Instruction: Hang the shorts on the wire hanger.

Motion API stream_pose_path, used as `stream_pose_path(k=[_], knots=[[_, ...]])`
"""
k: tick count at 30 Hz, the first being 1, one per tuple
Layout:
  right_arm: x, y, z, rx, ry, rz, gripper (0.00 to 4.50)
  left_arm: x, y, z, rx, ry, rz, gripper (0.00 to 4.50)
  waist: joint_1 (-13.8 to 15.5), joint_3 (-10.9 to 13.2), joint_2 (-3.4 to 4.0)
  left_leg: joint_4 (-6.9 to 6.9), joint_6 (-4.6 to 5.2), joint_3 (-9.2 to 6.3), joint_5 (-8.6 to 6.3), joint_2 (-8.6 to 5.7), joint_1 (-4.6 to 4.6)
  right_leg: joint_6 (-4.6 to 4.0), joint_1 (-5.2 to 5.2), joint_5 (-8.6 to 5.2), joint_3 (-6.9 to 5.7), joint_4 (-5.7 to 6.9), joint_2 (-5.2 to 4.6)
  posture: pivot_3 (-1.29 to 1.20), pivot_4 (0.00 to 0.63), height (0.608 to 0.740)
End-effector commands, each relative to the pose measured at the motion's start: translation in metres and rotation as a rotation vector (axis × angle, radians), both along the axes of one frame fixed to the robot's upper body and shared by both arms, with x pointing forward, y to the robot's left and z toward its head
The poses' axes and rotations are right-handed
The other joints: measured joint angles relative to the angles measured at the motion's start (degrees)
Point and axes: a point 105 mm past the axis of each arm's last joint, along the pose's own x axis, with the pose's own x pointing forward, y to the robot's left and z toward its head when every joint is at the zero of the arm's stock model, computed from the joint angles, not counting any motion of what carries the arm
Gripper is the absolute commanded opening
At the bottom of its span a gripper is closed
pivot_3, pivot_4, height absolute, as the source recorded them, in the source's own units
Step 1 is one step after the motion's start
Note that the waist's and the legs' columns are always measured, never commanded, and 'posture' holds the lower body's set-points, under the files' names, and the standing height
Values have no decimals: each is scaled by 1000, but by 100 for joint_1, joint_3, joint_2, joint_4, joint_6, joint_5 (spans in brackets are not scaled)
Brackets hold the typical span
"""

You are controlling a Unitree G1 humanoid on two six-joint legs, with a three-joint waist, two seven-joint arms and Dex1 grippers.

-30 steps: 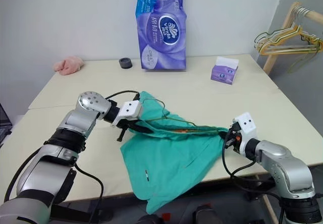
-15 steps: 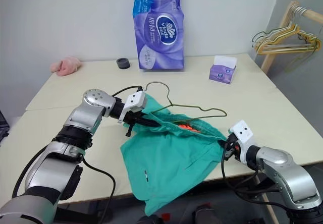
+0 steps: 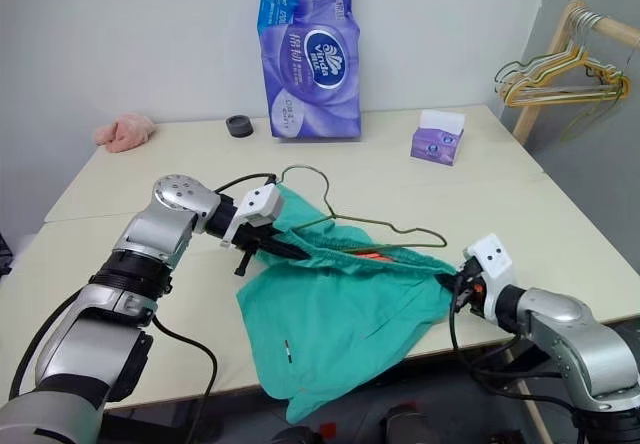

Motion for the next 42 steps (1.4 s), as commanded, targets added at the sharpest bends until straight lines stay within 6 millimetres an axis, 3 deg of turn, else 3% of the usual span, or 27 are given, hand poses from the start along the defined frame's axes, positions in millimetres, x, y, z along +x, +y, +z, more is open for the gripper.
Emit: stream_pose_path(k=[1,27,37,42], knots=[[2,-9,13,-19,-36,-12,43,0,9,2,59,-58,-19,0,1,0,0,0,0,0,0,0,0,0,0,0,1,-1,-1,-194,63,740],[1,-15,10,-6,-3,-36,43,0,12,2,83,-74,-41,0,2,1,0,0,0,1,0,0,0,0,0,0,1,-2,-10,-192,65,740],[-3,-1,27,-23,-54,32,43,8,15,-8,133,-134,-12,0,3,2,1,0,1,0,-1,0,-1,0,0,0,1,-2,-10,-195,66,740],[-5,16,38,-91,-107,110,43,13,3,-12,103,-174,4,0,1,6,-3,0,1,-1,-1,0,-1,1,0,0,0,-2,-17,-197,67,740]])
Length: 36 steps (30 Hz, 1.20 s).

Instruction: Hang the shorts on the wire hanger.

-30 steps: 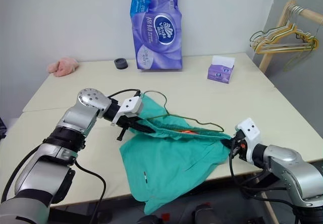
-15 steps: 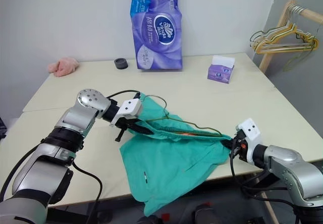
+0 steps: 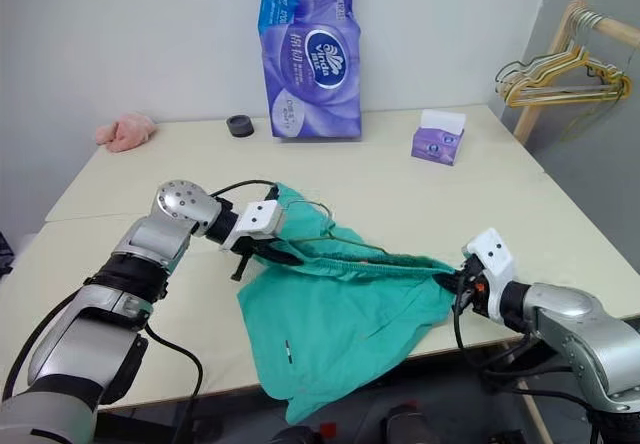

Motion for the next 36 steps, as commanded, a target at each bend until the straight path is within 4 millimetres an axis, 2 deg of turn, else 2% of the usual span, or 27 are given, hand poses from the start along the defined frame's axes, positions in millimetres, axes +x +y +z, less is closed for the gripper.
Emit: stream_pose_path(k=[1,13,18,23,26,31,36], knots=[[4,9,19,-59,-91,34,43,5,-8,7,-22,-54,8,0,-2,1,-1,0,0,0,0,0,0,0,0,0,1,0,0,-198,67,740],[19,47,44,-252,-248,196,43,-1,-35,-8,-11,-105,-48,0,-2,11,6,-1,0,-2,0,0,-3,0,-2,0,-3,-5,-6,-199,67,740],[19,50,48,-299,-261,235,43,4,-33,-11,7,-138,-30,0,-3,16,8,-1,0,-1,0,-1,-4,-1,-2,0,-3,-6,-12,-196,72,740],[23,42,44,-408,-289,249,43,7,-36,-12,0,-163,-16,0,-5,19,7,-1,0,-2,0,-1,-4,0,-2,0,-6,-7,-14,-196,72,740],[25,41,46,-439,-308,261,773,6,-42,-12,-20,-167,-17,0,-5,19,6,-1,0,-2,0,-1,-3,0,-2,0,-5,-6,-14,-196,71,740],[18,41,48,-457,-302,304,2372,5,-47,-12,-43,-164,-16,0,-7,21,5,-1,0,-2,0,-1,-3,0,-2,0,-6,-7,-14,-199,70,740],[11,31,46,-498,-274,300,4097,4,-46,-14,-44,-160,-18,0,-1,22,5,-1,0,-3,0,-1,-4,0,-2,0,-7,-7,-15,-199,70,740]])
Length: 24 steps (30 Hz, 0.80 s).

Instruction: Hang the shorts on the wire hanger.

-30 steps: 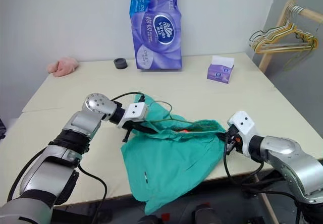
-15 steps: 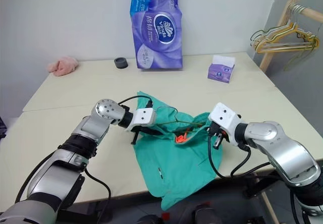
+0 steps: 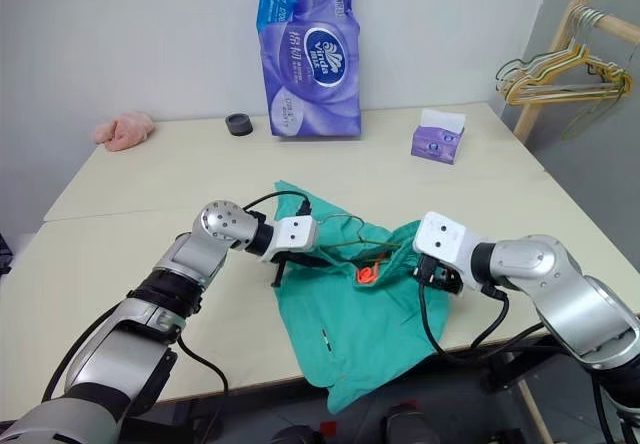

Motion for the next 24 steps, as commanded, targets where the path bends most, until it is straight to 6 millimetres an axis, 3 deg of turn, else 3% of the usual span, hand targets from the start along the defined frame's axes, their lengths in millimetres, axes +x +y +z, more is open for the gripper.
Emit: stream_pose_path(k=[1,8,12,24], knots=[[-5,-8,13,-35,-47,-3,4389,-1,-7,10,-20,-38,-34,0,0,1,-1,0,0,1,0,0,0,0,0,0,1,-1,0,-201,70,740],[-12,-29,10,-46,23,-95,4389,-3,-7,8,-19,-31,-41,0,-2,3,-3,0,0,0,0,-1,0,0,0,0,-1,-1,-2,-206,68,740],[-11,-40,-5,-30,81,-150,4389,-3,-9,9,-20,-31,-47,0,-3,3,-4,0,0,0,0,-1,0,0,2,0,-1,-2,-2,-208,68,740],[31,-30,-39,-51,137,-110,4389,-2,-12,13,-24,-37,-57,0,-33,6,-4,0,0,4,0,-2,2,-1,0,0,2,0,-1,-206,60,740]])
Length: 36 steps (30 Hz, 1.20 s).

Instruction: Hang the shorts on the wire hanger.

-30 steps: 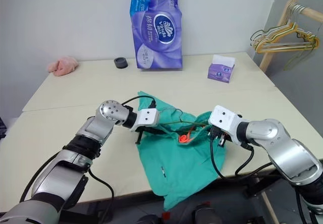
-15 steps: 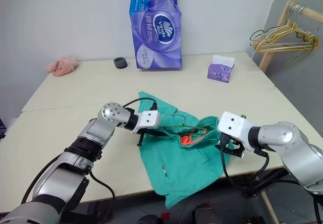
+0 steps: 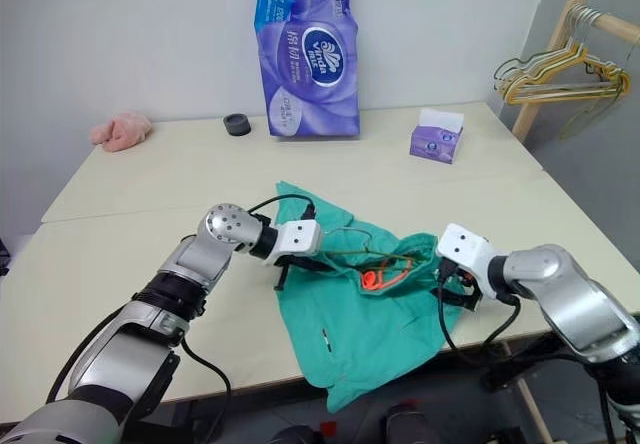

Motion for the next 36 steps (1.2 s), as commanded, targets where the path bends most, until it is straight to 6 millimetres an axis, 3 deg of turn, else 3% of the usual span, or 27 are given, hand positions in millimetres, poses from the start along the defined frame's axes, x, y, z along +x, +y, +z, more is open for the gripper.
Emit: stream_pose_path(k=[1,4,15,18,24,30,36], knots=[[11,5,3,-20,-29,48,4389,3,-5,16,-20,-51,-21,0,1,0,0,0,0,-1,0,0,0,0,0,0,0,0,0,-206,60,740],[12,7,-2,-41,-8,86,3751,4,-5,18,-31,-53,-13,0,15,0,0,0,0,-4,0,0,-2,-3,0,2,-3,0,-1,-194,59,740],[15,17,0,-24,-31,126,17,19,-5,37,-183,-92,87,0,18,0,0,1,0,-6,0,-1,-1,-26,-1,16,-5,3,-3,-184,61,740],[13,21,1,-13,-33,134,17,18,-6,38,-211,-58,94,0,17,0,0,1,0,-7,0,-1,0,-27,0,16,-6,3,-3,-186,61,740],[8,25,7,-4,-40,154,0,19,-8,44,-269,-12,106,1763,17,0,0,2,0,-7,0,-2,-1,-27,0,16,-6,4,-5,-192,59,740],[-3,19,17,-23,-51,181,0,35,11,57,-320,-17,200,3544,12,0,0,2,-1,-9,0,-3,-1,-27,0,17,-8,4,-5,-199,58,740],[-10,8,26,-51,-53,194,0,42,33,57,-275,18,252,3544,5,0,0,1,-1,-10,0,-2,-1,-24,-1,14,-13,3,-4,-204,56,740]])
